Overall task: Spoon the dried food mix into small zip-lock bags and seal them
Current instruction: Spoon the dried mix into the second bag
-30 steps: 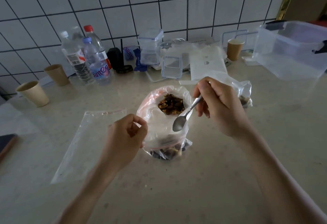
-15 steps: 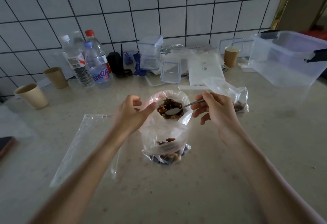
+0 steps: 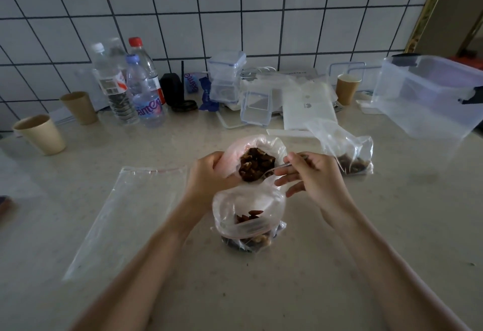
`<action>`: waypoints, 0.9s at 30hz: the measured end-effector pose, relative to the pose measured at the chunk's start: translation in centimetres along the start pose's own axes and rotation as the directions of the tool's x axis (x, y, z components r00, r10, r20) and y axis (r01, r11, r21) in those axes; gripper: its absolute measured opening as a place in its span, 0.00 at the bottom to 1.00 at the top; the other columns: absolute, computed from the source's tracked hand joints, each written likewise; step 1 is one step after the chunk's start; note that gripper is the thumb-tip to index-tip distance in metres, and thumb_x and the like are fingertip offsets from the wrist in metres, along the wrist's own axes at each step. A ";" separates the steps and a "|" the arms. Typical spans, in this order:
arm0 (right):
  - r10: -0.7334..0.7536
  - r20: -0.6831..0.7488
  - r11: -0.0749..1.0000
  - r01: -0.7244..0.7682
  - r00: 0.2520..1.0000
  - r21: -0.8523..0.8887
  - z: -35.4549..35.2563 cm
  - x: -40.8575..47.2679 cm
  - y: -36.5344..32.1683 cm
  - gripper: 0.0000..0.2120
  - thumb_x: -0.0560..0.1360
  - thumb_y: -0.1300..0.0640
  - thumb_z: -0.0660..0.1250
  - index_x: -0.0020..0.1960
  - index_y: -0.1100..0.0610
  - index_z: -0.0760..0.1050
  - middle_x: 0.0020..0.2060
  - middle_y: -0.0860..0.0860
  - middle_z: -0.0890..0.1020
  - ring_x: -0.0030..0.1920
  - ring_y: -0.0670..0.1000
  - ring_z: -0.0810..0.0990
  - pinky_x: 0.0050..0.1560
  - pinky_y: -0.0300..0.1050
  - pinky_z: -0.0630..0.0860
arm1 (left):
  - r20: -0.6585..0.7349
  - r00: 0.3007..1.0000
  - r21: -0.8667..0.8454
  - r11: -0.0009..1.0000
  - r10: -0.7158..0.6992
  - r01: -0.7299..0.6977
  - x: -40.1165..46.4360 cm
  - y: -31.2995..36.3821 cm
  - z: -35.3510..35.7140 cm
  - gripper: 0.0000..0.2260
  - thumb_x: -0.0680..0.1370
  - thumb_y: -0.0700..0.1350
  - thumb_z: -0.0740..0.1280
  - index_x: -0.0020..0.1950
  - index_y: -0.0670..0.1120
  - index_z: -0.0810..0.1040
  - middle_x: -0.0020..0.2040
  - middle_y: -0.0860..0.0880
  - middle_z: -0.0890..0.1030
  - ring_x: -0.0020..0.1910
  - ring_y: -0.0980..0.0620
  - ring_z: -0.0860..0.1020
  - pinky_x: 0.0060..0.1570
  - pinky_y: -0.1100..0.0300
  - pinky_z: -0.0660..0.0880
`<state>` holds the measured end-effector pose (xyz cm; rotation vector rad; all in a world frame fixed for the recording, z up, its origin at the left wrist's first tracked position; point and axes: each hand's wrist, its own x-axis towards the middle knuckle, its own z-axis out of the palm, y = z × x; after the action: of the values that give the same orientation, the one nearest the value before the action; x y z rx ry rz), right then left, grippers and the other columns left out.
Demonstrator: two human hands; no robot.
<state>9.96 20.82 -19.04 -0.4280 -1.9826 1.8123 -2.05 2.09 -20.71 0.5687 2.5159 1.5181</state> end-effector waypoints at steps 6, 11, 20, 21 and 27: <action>0.076 0.001 0.993 -0.076 0.997 0.090 0.5 -0.1 0.3 0.11 0.85 0.59 0.63 0.52 0.65 0.80 0.41 0.59 0.88 0.39 0.57 0.89 0.29 0.40 0.79 | 0.005 1.000 -0.108 0.994 0.009 -0.008 -0.6 0.0 -0.1 0.18 0.72 0.44 0.78 0.61 0.51 0.82 0.49 0.54 0.87 0.49 0.52 0.85 0.51 0.46 0.85; 0.198 -0.003 0.963 -0.194 0.980 0.187 0.3 0.0 0.3 0.13 0.86 0.59 0.60 0.55 0.67 0.79 0.43 0.61 0.88 0.41 0.59 0.89 0.30 0.42 0.80 | 0.014 1.000 -0.181 0.983 0.006 -0.004 -0.6 -0.2 0.0 0.18 0.73 0.44 0.77 0.62 0.51 0.82 0.50 0.52 0.87 0.49 0.51 0.86 0.51 0.44 0.84; 0.317 0.010 0.892 -0.302 0.948 0.336 -0.3 0.0 0.0 0.13 0.86 0.60 0.60 0.56 0.68 0.78 0.45 0.64 0.88 0.41 0.58 0.88 0.33 0.45 0.82 | -0.019 0.999 -0.332 0.943 -0.041 0.032 -0.1 -0.5 0.1 0.14 0.71 0.45 0.77 0.56 0.54 0.84 0.48 0.52 0.88 0.48 0.49 0.86 0.50 0.47 0.84; 0.308 0.001 0.898 -0.291 0.951 0.329 -0.4 0.0 -0.1 0.13 0.86 0.60 0.60 0.56 0.68 0.79 0.45 0.63 0.88 0.41 0.58 0.88 0.34 0.45 0.83 | -0.026 0.999 -0.350 0.936 -0.047 0.035 -0.1 -0.5 0.0 0.13 0.71 0.45 0.77 0.55 0.53 0.85 0.47 0.51 0.88 0.47 0.50 0.86 0.47 0.49 0.84; 0.197 -0.038 0.938 -0.177 0.980 0.297 -0.9 0.0 -0.8 0.13 0.86 0.58 0.60 0.56 0.66 0.80 0.46 0.63 0.88 0.42 0.59 0.88 0.32 0.46 0.82 | -0.023 0.999 -0.339 0.940 -0.045 0.035 0.0 -0.3 -0.3 0.14 0.76 0.48 0.76 0.61 0.51 0.83 0.46 0.53 0.87 0.43 0.54 0.86 0.38 0.63 0.80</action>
<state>10.44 21.49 -18.21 -0.5905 -1.6390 2.1377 -2.17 1.72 -20.82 0.4405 2.1935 1.8993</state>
